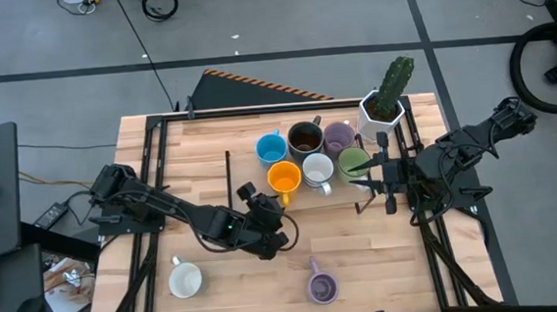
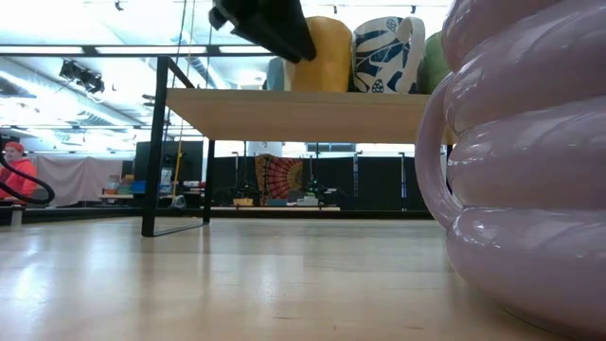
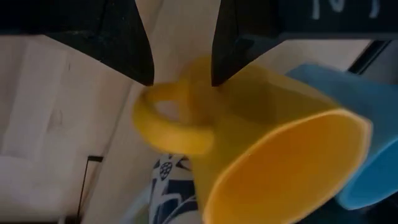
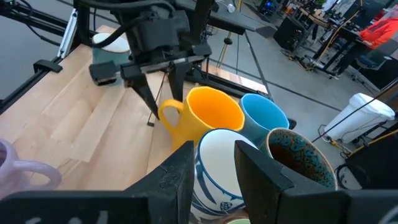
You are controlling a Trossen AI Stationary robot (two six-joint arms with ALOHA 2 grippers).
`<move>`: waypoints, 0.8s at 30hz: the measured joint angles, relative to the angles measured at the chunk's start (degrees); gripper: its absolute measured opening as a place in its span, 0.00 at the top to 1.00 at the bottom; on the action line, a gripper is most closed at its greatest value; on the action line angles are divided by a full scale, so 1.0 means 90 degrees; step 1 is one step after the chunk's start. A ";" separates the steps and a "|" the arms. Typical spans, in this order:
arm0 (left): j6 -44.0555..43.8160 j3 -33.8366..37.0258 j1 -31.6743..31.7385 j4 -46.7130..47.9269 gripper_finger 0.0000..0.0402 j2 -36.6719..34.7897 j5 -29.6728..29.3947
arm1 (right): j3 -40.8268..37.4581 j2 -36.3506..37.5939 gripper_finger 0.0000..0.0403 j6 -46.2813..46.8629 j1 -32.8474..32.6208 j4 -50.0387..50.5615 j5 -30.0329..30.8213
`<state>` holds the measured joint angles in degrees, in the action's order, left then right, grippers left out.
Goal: Place coffee mugs
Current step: Put the yellow mug on the shelf
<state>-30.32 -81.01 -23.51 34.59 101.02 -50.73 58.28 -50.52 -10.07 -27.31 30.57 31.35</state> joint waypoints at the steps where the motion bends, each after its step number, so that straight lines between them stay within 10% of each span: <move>1: 0.0139 0.0002 0.0026 -0.0046 0.59 0.0019 0.0019 | 0.0001 0.0000 0.70 0.0000 0.0000 0.0001 0.0000; 24: 0.0325 0.0005 0.0227 -0.0203 0.59 0.0021 0.0038 | 0.0002 0.0000 0.70 -0.0009 0.0000 0.0045 -0.0007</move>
<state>-27.40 -80.97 -21.47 32.76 101.21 -50.39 58.30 -50.52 -10.15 -27.31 30.97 31.29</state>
